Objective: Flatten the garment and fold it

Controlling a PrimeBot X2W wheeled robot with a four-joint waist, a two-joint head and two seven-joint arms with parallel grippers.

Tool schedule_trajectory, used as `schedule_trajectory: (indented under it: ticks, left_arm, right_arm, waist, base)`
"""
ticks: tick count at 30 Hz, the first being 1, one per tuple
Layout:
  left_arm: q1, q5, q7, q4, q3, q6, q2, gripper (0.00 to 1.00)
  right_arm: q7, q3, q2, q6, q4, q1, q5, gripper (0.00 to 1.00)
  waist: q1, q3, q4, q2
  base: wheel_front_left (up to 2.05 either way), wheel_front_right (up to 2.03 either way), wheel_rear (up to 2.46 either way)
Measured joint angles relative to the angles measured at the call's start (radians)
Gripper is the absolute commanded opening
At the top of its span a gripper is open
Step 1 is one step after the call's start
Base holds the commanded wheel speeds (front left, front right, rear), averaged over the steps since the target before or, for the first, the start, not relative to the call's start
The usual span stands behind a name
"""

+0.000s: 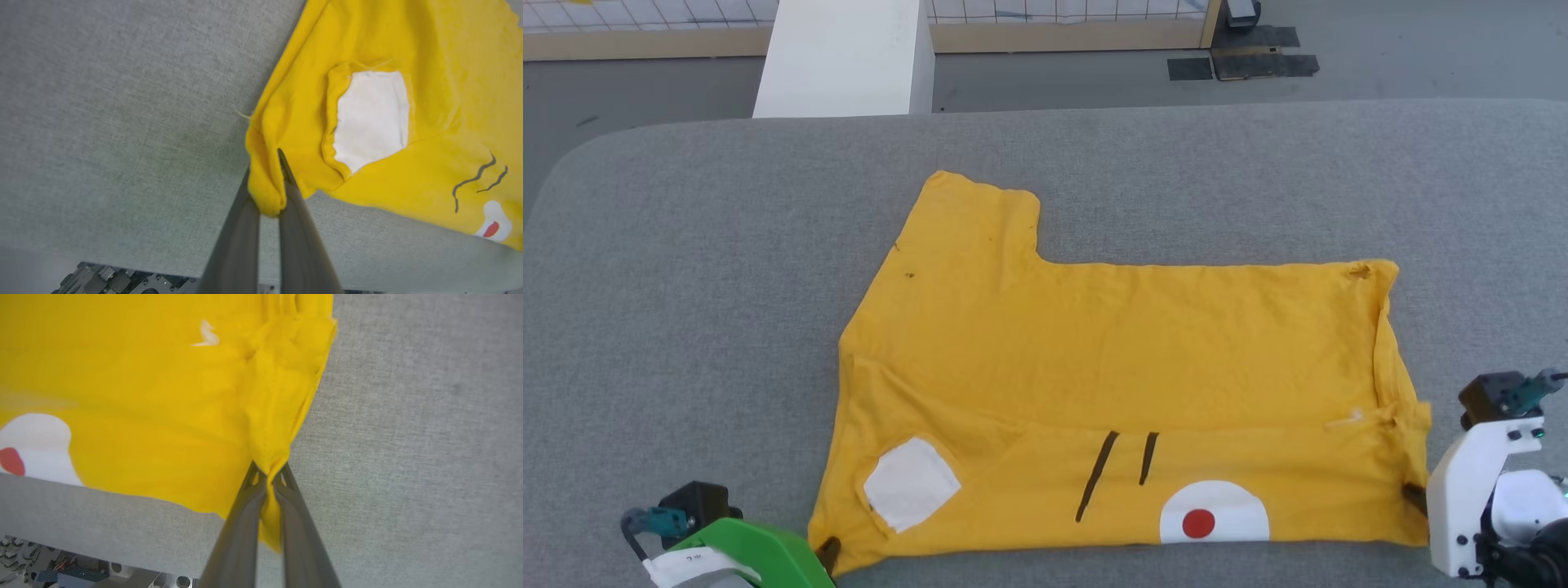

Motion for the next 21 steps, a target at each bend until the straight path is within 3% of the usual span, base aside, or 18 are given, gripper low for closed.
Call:
schedule_trajectory:
  ticks: [1,2,3,4,9,13,16,21]
  left_arm:
    - [0.0,-0.012,0.001,0.018,0.001,-0.002,-0.003,0.0]
    - [-0.001,-0.016,0.001,0.036,-0.001,-0.009,-0.004,0.12]
    - [-0.001,-0.017,0.001,0.048,-0.002,-0.012,-0.004,0.59]
    - [-0.002,-0.017,0.0,0.058,0.0,-0.02,-0.004,1.0]
    - [-0.012,-0.016,-0.008,0.059,0.012,-0.027,0.012,1.0]
    - [-0.07,0.003,-0.012,-0.029,0.046,-0.027,0.057,1.0]
    - [-0.157,0.053,-0.079,-0.075,0.088,-0.032,0.083,1.0]
    - [-0.332,0.125,-0.235,-0.047,0.09,-0.12,0.084,1.0]
  right_arm:
    - [-0.003,0.004,0.004,0.0,0.016,0.002,-0.001,0.0]
    - [-0.009,0.012,0.006,0.0,0.03,0.004,-0.002,0.0]
    - [-0.017,0.02,0.005,0.0,0.039,0.004,-0.005,0.49]
    - [-0.027,0.027,0.006,0.0,0.047,0.004,-0.005,1.0]
    - [-0.056,0.028,0.002,0.0,0.06,-0.005,0.0,1.0]
    - [-0.085,-0.03,-0.005,0.0,-0.002,-0.059,0.03,1.0]
    - [-0.136,-0.083,-0.01,0.0,-0.048,-0.119,0.021,1.0]
    - [-0.215,-0.118,0.003,0.0,-0.072,-0.221,-0.023,1.0]
  waist:
    - [0.0,-0.001,0.0,0.0]
    - [0.0,-0.002,0.0,0.0]
    - [0.0,-0.003,-0.001,0.0]
    - [0.0,-0.004,-0.002,0.0]
    - [0.0,-0.016,-0.014,0.0]
    - [0.0,-0.023,-0.024,0.0]
    - [0.0,-0.018,-0.028,0.0]
    - [0.0,0.009,-0.032,0.0]
  base:
    - [0.0,0.0,0.0]
    - [0.0,0.0,0.0]
    - [0.0,0.0,0.0]
    - [0.0,0.0,0.0]
    - [0.0,0.0,0.0]
    - [0.0,0.0,0.0]
    - [0.0,0.0,0.0]
    - [0.0,0.0,0.0]
